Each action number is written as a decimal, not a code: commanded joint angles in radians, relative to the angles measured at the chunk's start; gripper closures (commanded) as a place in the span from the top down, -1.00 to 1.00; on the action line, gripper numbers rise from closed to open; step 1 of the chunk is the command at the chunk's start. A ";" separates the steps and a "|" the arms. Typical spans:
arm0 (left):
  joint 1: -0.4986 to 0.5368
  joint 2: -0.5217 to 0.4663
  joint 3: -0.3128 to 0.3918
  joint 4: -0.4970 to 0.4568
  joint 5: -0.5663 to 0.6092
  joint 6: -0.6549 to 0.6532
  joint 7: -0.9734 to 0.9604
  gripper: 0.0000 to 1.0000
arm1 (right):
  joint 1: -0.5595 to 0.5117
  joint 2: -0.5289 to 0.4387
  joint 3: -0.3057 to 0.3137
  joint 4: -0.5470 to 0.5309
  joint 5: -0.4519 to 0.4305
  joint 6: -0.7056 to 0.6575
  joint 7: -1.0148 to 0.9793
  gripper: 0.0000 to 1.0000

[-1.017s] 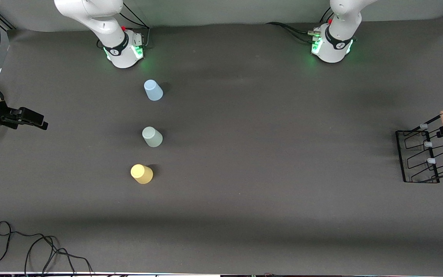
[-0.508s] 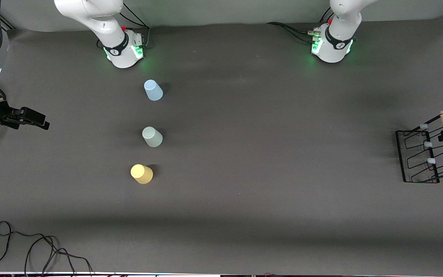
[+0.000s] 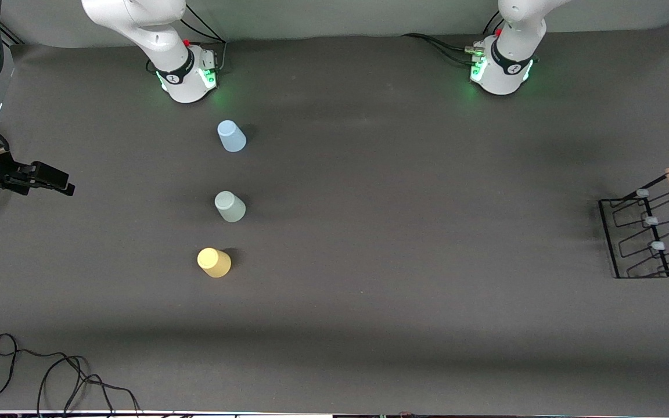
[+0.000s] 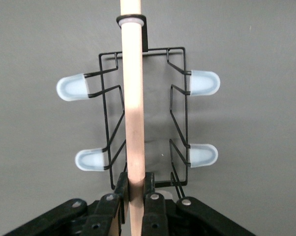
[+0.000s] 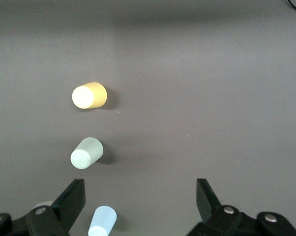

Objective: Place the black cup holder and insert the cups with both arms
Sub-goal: 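Carry the cup holder to the table middle and lower it with the left gripper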

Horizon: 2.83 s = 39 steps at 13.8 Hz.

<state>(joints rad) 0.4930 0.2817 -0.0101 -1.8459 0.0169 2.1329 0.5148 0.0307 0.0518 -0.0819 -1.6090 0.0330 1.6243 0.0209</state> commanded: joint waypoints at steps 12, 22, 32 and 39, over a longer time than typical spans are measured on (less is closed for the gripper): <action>-0.506 -0.058 -0.016 0.295 -0.008 -0.390 -0.591 -1.00 | 0.005 -0.018 -0.006 -0.012 -0.021 0.000 -0.009 0.99; -1.123 0.166 -0.018 0.434 -0.018 -0.294 -1.272 -1.00 | 0.005 -0.021 -0.010 -0.014 -0.021 -0.003 -0.015 0.99; -1.271 0.436 -0.016 0.666 -0.003 -0.153 -1.426 -1.00 | 0.003 -0.023 -0.010 -0.015 -0.021 -0.006 -0.015 0.99; -1.286 0.465 -0.018 0.660 -0.002 -0.104 -1.411 -1.00 | 0.005 -0.023 -0.010 -0.015 -0.019 -0.006 0.002 0.99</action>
<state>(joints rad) -0.7682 0.7280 -0.0394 -1.2198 0.0053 2.0066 -0.8883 0.0299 0.0518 -0.0885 -1.6096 0.0318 1.6231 0.0210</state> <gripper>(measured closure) 0.841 0.000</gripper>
